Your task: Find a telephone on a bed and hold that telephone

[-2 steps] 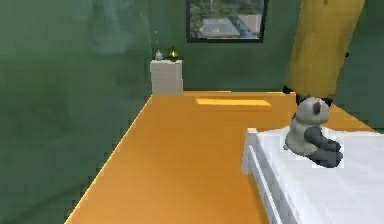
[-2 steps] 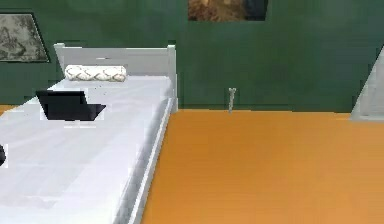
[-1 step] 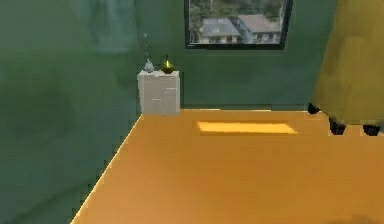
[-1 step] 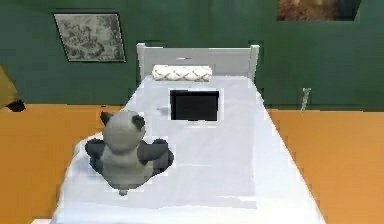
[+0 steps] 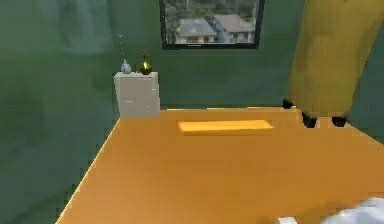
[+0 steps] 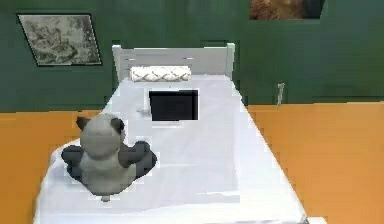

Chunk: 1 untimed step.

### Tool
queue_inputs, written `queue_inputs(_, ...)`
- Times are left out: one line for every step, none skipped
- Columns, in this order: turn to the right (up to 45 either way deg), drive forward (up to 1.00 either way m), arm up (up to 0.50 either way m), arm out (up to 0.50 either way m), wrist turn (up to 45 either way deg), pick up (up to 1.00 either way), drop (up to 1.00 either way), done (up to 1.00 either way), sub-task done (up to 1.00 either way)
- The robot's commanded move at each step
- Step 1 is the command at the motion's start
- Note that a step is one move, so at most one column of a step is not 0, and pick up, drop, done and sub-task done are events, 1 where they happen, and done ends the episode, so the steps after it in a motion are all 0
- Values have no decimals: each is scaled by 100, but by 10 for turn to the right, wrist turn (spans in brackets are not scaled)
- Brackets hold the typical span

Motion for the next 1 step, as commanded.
queue_inputs(0,85,0,0,0,0,0,0,0)
